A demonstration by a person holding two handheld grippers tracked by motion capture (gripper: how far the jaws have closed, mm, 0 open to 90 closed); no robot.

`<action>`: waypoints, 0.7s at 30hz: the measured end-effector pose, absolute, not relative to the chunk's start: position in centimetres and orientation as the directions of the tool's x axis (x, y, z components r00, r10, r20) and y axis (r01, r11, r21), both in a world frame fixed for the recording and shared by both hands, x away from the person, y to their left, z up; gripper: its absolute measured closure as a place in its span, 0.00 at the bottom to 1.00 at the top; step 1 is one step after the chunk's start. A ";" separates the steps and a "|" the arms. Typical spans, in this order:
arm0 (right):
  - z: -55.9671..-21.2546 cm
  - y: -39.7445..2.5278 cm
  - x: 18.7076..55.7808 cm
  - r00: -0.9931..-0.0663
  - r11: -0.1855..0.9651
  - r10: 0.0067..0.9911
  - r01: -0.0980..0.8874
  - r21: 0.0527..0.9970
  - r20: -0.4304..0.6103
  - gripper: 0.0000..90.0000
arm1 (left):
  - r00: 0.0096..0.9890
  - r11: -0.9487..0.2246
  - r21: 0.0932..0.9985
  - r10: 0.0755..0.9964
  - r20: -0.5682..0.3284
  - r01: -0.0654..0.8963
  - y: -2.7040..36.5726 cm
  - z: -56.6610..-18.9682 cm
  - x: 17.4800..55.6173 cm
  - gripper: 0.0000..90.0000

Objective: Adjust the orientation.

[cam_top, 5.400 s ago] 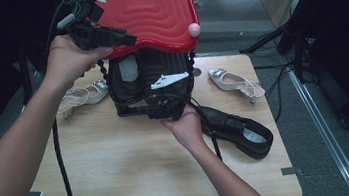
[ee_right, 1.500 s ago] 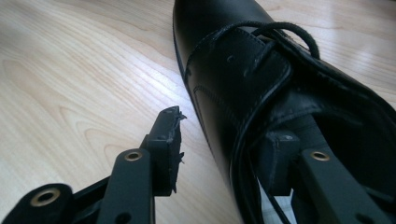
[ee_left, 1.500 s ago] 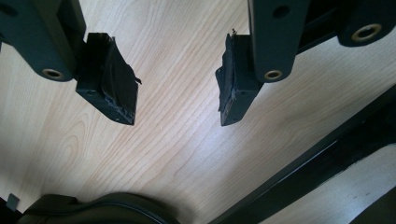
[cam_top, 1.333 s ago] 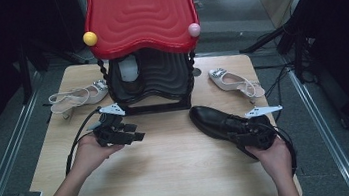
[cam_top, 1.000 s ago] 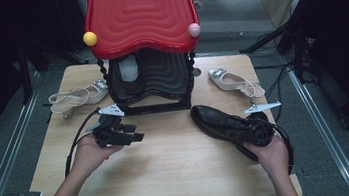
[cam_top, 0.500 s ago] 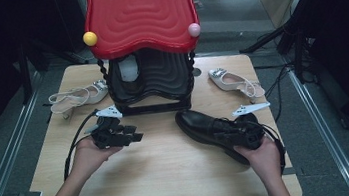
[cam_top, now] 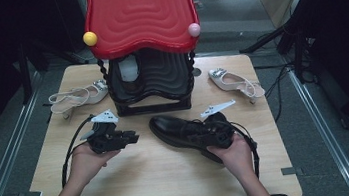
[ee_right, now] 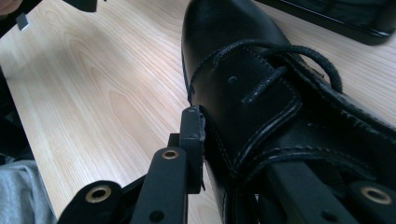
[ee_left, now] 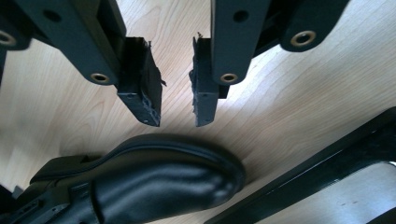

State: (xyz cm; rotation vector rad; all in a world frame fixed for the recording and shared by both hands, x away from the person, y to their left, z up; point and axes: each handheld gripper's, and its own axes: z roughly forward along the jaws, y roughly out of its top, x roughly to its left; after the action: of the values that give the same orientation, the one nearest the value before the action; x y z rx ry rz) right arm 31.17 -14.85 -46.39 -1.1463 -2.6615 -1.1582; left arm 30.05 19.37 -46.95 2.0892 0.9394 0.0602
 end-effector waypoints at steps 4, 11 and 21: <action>-46.5 -13.2 31.3 -0.742 0.467 0.607 0.622 0.629 0.283 0.87 | 0.711 -0.367 0.707 0.648 -0.273 0.605 19.6 -47.0 29.8 0.86; -47.3 -10.9 31.3 -0.743 0.469 0.606 0.623 0.626 0.284 0.86 | 0.707 -0.364 0.710 0.656 -0.263 0.602 19.1 -47.2 29.8 0.87; -47.5 -11.1 30.9 -0.770 0.499 0.588 0.586 0.639 0.248 0.74 | 0.711 -0.367 0.703 0.646 -0.278 0.609 18.5 -47.5 29.8 0.94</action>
State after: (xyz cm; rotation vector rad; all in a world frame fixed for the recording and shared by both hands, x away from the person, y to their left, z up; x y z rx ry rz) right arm 30.86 -11.12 -47.49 -1.0654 -2.7217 -1.1590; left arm 29.83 18.45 -47.48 2.0759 0.9535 0.0566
